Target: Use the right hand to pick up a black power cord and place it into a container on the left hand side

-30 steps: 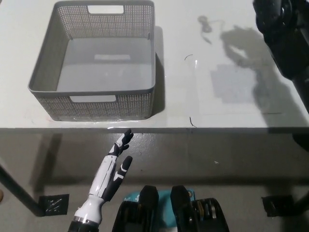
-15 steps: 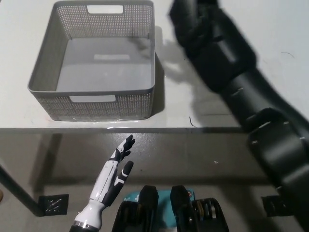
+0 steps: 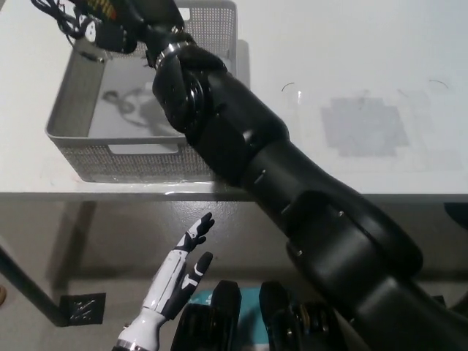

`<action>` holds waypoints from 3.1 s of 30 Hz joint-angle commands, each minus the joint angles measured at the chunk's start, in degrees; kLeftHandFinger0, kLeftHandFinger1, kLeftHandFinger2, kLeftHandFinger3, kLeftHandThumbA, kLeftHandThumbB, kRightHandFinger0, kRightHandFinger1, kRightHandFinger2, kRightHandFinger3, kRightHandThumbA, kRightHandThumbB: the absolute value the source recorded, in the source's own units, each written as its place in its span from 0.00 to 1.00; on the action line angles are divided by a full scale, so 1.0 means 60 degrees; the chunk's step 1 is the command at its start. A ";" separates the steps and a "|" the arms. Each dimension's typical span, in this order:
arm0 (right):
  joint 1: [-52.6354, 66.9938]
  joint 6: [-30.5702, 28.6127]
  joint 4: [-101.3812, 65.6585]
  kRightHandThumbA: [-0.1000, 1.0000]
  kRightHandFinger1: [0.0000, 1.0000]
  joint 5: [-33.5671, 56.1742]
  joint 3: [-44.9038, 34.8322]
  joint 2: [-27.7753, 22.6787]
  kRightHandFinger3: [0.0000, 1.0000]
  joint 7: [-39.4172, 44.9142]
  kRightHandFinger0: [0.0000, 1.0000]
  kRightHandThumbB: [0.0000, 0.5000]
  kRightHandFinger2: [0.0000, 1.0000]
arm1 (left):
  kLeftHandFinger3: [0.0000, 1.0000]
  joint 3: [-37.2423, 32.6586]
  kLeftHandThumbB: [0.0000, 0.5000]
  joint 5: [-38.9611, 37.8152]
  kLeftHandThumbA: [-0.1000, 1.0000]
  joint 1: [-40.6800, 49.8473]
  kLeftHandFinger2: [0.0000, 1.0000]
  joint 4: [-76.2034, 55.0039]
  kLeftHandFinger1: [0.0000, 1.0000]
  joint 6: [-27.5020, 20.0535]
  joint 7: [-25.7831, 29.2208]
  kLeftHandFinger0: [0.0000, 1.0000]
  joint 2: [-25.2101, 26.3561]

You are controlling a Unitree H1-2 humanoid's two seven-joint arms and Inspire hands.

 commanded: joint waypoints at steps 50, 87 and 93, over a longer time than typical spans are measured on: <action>0.0223 0.0375 -0.0716 1.00 1.00 0.0977 -0.0458 -0.0524 1.00 0.2095 1.00 1.00 1.00 | 1.00 -0.0064 0.72 -0.0163 1.00 -0.0497 1.00 -0.0233 1.00 -0.0064 -0.0555 1.00 0.0146; 0.6453 0.1349 -1.3291 1.00 1.00 0.4918 -0.5345 -0.5360 1.00 0.4136 1.00 0.98 1.00 | 1.00 0.0004 0.73 0.0326 1.00 -0.0486 1.00 -0.0635 1.00 0.0332 -0.0670 1.00 0.0543; 0.8347 0.0806 -1.4315 1.00 1.00 0.5670 -0.4762 -0.4961 1.00 0.4613 1.00 0.93 1.00 | 1.00 -0.0006 0.70 0.0390 1.00 -0.0470 1.00 -0.0499 1.00 0.0217 -0.0563 1.00 0.0459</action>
